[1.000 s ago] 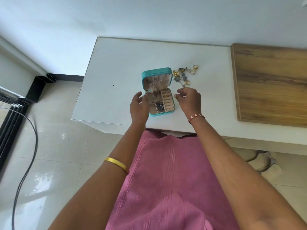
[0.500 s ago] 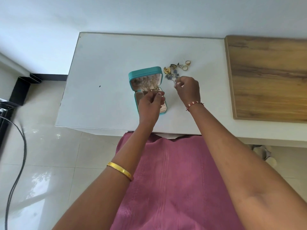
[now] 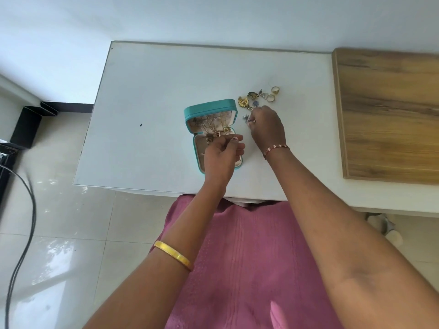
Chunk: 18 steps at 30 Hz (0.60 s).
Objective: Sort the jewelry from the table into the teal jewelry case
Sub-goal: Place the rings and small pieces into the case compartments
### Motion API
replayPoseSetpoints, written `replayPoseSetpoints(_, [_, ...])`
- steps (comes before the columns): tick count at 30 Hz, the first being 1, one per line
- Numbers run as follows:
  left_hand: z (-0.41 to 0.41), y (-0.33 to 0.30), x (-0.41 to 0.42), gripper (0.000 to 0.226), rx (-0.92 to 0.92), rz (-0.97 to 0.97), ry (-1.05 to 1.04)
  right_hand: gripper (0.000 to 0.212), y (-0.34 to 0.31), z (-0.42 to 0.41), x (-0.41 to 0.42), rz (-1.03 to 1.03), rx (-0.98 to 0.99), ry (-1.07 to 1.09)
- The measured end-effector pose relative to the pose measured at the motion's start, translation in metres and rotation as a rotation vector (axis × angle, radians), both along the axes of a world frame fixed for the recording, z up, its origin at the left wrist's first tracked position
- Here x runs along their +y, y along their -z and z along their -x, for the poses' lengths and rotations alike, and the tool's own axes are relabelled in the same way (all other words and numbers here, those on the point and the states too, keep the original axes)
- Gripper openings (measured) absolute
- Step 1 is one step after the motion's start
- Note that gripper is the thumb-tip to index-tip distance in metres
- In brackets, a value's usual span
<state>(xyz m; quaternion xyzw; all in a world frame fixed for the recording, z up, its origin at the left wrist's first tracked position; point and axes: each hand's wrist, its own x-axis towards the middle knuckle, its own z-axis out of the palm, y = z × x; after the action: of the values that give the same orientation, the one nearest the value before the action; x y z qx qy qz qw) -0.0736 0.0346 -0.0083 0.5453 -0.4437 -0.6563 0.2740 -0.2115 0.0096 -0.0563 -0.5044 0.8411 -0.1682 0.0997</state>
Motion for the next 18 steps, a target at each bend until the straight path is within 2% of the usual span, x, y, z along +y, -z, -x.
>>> replayPoseSetpoints(4, [-0.002, -0.004, 0.005, 0.023, 0.016, -0.010, 0.010, 0.013, -0.011, -0.004, 0.014, 0.258, -0.405, 0.250])
replayPoseSetpoints(7, [-0.002, -0.006, 0.008, 0.016, 0.020, -0.025, 0.019, 0.006, -0.030, -0.008, 0.027, 0.420, -0.858, 0.430])
replayPoseSetpoints(10, [-0.004, -0.008, 0.008, 0.016, 0.052, -0.069, -0.016, 0.015, -0.060, -0.013, 0.044, 0.550, -1.342, 0.487])
replayPoseSetpoints(12, [-0.007, -0.011, 0.006, 0.017, 0.084, -0.093, -0.025, 0.018, -0.077, -0.017, 0.055, 0.627, -1.564, 0.462])
replayPoseSetpoints(14, [-0.011, -0.016, 0.007, 0.018, 0.100, -0.105, -0.014, 0.019, -0.088, -0.024, 0.066, 0.632, -1.655, 0.414])
replayPoseSetpoints(18, [-0.019, -0.021, 0.021, 0.021, 0.114, -0.154, 0.036, 0.021, -0.094, -0.041, 0.083, 0.467, -1.662, 0.381])
